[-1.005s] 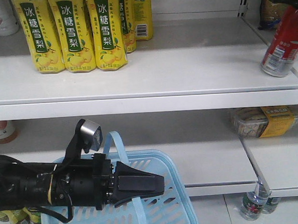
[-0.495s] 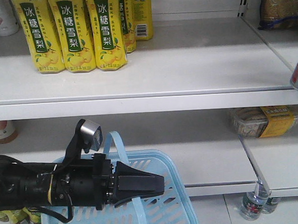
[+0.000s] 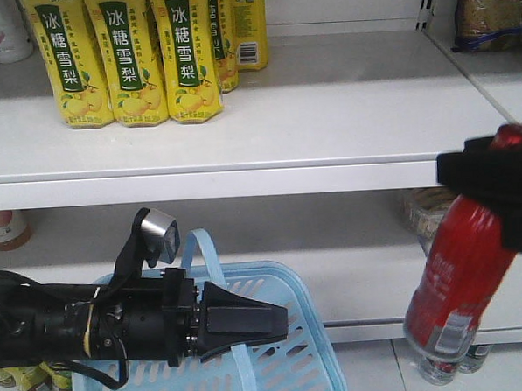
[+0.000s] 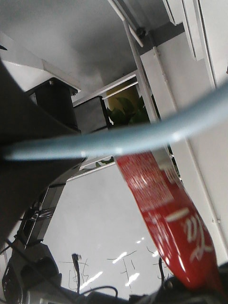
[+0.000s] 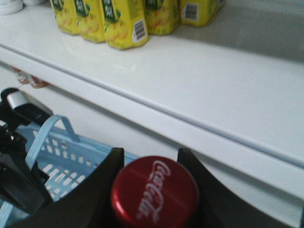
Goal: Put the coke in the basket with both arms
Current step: 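Lift the bottle off the shelf and carry it over the basket, then lower the bottle into the basket and open the right gripper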
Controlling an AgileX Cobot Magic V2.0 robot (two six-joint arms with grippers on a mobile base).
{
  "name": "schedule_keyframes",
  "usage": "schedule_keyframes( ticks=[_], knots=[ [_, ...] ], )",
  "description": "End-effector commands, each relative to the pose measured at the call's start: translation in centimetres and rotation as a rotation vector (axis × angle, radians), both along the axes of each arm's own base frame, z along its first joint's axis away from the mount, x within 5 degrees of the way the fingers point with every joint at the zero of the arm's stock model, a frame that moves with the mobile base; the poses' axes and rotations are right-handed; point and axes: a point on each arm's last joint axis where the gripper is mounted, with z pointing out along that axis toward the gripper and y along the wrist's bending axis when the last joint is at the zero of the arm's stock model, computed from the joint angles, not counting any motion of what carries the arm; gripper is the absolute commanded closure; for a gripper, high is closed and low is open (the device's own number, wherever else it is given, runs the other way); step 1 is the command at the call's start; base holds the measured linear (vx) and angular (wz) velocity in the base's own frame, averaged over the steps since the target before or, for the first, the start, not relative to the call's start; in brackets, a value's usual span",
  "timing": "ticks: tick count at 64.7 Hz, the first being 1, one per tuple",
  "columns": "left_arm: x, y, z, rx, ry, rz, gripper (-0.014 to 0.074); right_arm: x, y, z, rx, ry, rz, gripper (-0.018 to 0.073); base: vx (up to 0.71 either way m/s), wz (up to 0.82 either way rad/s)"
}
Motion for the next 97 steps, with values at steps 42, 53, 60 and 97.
schedule_keyframes(
  ticks=[42,53,60,97],
  knots=[
    [-0.9,0.0,3.0,-0.195,-0.055,-0.087,0.0601,5.1,2.8,-6.6,0.303,0.063,0.186,0.0564,0.00,0.00],
    [-0.9,0.0,3.0,-0.195,-0.055,-0.087,0.0601,5.9,3.5,-7.4,0.354,0.091,0.251,0.0564,0.00,0.00],
    [-0.9,0.0,3.0,-0.195,-0.055,-0.087,0.0601,6.2,4.3,-7.9,0.368,0.103,0.283,0.0564,0.00,0.00],
    [-0.9,0.0,3.0,-0.195,-0.055,-0.087,0.0601,7.6,9.3,-12.6,0.225,0.210,0.274,0.0561,0.00,0.00]
  ],
)
